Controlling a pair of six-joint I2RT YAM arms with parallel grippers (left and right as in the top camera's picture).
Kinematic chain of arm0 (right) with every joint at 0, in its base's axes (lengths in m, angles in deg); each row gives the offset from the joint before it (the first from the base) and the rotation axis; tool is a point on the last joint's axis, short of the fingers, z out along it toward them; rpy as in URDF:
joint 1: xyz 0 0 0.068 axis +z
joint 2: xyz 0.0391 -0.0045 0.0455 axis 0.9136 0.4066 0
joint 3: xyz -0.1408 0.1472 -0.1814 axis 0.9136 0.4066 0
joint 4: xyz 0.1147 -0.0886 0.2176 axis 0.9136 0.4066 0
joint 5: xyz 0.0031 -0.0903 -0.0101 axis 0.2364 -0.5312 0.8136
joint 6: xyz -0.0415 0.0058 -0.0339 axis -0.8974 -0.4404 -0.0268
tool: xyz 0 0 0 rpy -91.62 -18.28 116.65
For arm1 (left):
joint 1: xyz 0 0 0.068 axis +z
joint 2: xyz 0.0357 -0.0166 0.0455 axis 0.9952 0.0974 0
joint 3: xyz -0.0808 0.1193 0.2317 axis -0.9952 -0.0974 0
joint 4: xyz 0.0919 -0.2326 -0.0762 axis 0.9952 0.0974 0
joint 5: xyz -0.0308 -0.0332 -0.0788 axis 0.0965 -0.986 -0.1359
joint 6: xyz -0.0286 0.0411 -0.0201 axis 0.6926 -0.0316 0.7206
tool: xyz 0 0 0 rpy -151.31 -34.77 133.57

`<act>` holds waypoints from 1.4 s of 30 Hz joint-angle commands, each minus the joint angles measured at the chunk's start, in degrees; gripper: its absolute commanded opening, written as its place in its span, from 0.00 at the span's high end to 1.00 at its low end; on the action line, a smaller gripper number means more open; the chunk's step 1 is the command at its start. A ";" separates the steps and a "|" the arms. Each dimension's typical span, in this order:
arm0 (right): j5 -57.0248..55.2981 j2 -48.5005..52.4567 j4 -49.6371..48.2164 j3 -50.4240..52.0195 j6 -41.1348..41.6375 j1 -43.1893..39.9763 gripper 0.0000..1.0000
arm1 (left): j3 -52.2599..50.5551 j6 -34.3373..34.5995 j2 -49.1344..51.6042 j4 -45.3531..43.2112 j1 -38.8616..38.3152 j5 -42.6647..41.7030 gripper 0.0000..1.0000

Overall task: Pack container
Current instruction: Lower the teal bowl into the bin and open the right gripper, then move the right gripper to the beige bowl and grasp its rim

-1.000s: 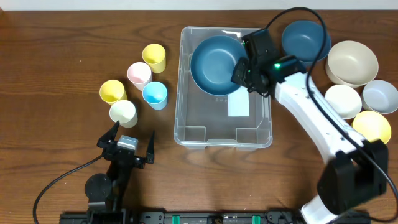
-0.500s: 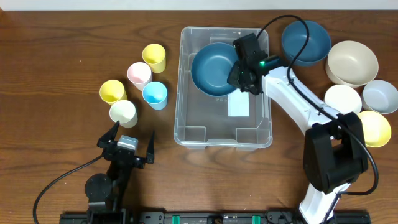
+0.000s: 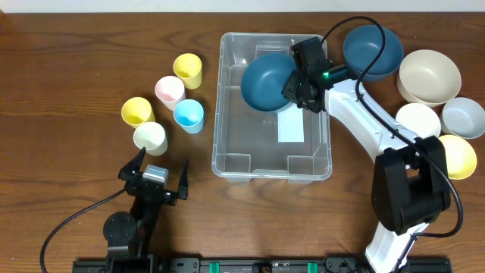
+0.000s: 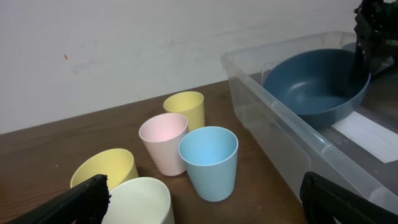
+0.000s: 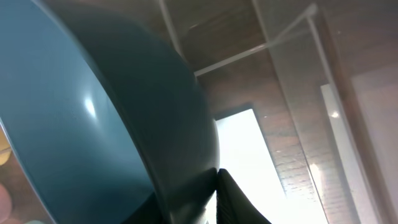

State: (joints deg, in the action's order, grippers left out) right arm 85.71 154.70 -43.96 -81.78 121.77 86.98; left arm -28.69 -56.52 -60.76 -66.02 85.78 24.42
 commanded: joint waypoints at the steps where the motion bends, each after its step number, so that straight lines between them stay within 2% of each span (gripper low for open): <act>1: 1.66 0.39 -1.05 -0.11 0.46 -0.02 0.80 | -1.07 -0.76 -0.35 2.03 0.22 -0.33 0.02; 4: 2.14 0.39 -1.25 -0.11 0.48 -0.02 0.70 | -1.07 -0.76 -0.35 2.05 0.22 -0.33 0.02; 5: 2.16 0.39 -1.25 -0.11 0.46 -0.02 0.63 | -1.07 -0.76 -0.35 2.05 0.22 -0.33 0.02; 8: 2.60 0.39 -1.25 -0.11 0.46 -0.02 0.34 | -1.07 -0.76 -0.35 2.03 0.22 -0.33 0.02; 11: 3.43 0.39 -1.07 -0.11 0.20 0.00 0.25 | -1.07 -0.76 -0.35 2.03 0.22 -0.33 0.02; 15: 3.61 0.11 -1.33 -0.35 -0.48 0.02 0.20 | -1.07 -0.76 -0.35 2.03 0.22 -0.33 0.02; 18: 3.63 -0.74 -1.22 -2.54 -4.48 -0.02 0.16 | -1.07 -0.76 -0.35 2.03 0.22 -0.33 0.02; 26: 3.37 -5.38 10.36 -21.99 -14.84 -0.59 0.02 | -1.07 -0.76 -0.35 2.03 0.22 -0.33 0.02; 30: -2.10 -8.63 19.34 -31.02 -13.09 -3.87 0.01 | -1.07 -0.76 -0.35 2.03 0.22 -0.33 0.02; 33: -6.45 -10.45 22.64 -31.56 -8.98 -8.28 0.01 | -1.07 -0.76 -0.35 2.03 0.22 -0.33 0.02; 38: -7.82 -9.97 27.89 -28.24 -9.70 -14.25 0.01 | -1.07 -0.76 -0.35 2.03 0.22 -0.33 0.02; 42: -9.29 -9.35 24.00 -21.42 -9.18 -17.77 0.01 | -1.07 -0.76 -0.35 2.05 0.22 -0.33 0.02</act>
State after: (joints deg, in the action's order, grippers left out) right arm 79.06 142.81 -17.80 -108.47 111.61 71.38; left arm -28.69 -56.52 -60.76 -66.02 85.78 24.42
